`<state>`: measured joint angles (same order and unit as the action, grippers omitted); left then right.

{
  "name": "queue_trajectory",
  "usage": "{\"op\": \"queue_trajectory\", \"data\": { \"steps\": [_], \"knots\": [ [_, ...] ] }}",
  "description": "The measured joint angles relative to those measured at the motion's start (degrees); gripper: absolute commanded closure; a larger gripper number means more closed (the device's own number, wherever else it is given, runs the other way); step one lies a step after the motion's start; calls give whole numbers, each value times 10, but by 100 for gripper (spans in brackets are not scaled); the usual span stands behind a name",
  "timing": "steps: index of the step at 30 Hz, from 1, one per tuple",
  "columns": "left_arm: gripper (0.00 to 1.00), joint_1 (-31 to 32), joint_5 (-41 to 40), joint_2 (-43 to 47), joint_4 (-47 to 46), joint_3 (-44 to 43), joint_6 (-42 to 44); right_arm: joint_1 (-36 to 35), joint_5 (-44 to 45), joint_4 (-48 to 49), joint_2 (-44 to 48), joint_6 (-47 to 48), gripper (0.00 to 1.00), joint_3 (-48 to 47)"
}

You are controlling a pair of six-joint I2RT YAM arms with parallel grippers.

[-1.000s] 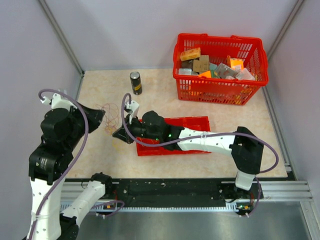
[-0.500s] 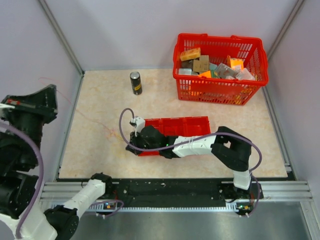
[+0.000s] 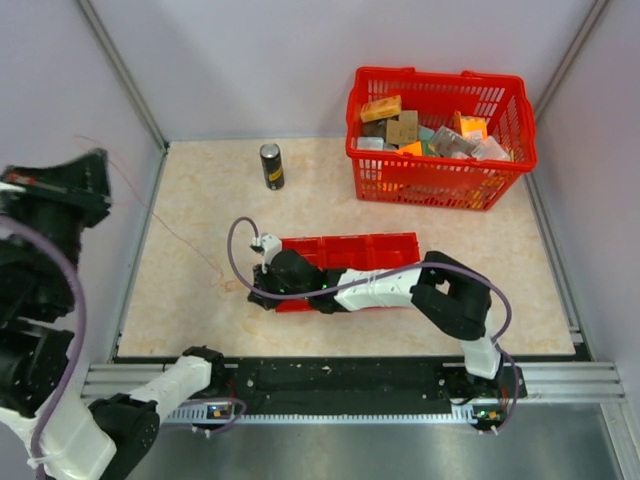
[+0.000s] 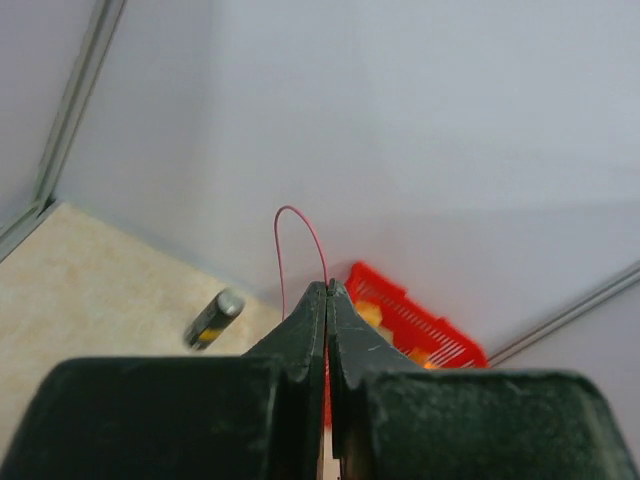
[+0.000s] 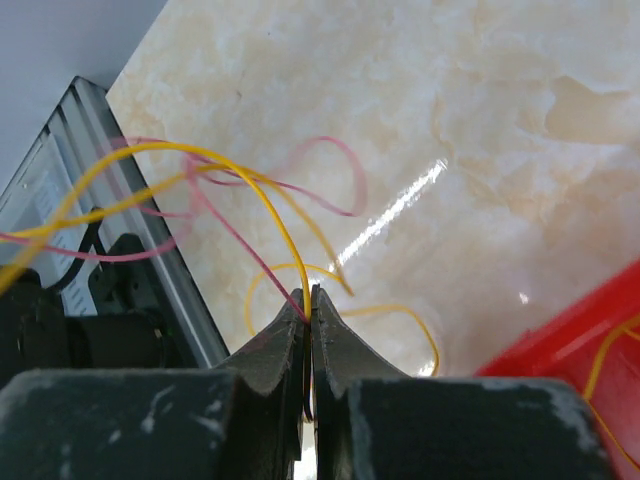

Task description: Untangle the cables

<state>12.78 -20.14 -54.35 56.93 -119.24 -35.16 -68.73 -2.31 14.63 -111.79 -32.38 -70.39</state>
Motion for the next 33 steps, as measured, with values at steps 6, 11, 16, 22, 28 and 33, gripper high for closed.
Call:
{"op": "queue_trajectory", "data": {
  "steps": [6,11,16,22,28,33],
  "knots": [
    [100,0,20,5,-126,-119,-3,0,-9,-9,-79,-6,100,-76],
    [100,0,31,85,-270,-103,-8,0,-8,-41,-103,-6,100,-79],
    [100,0,44,91,-330,-115,-13,7,-14,-89,-111,2,68,-123],
    [100,0,56,86,-301,-19,-24,11,-23,-171,-58,32,26,-140],
    [100,0,88,31,-224,105,-32,23,-18,-248,189,54,17,-67],
    [100,0,177,27,-217,265,-54,65,-1,-269,397,61,16,26]
  ]
}}
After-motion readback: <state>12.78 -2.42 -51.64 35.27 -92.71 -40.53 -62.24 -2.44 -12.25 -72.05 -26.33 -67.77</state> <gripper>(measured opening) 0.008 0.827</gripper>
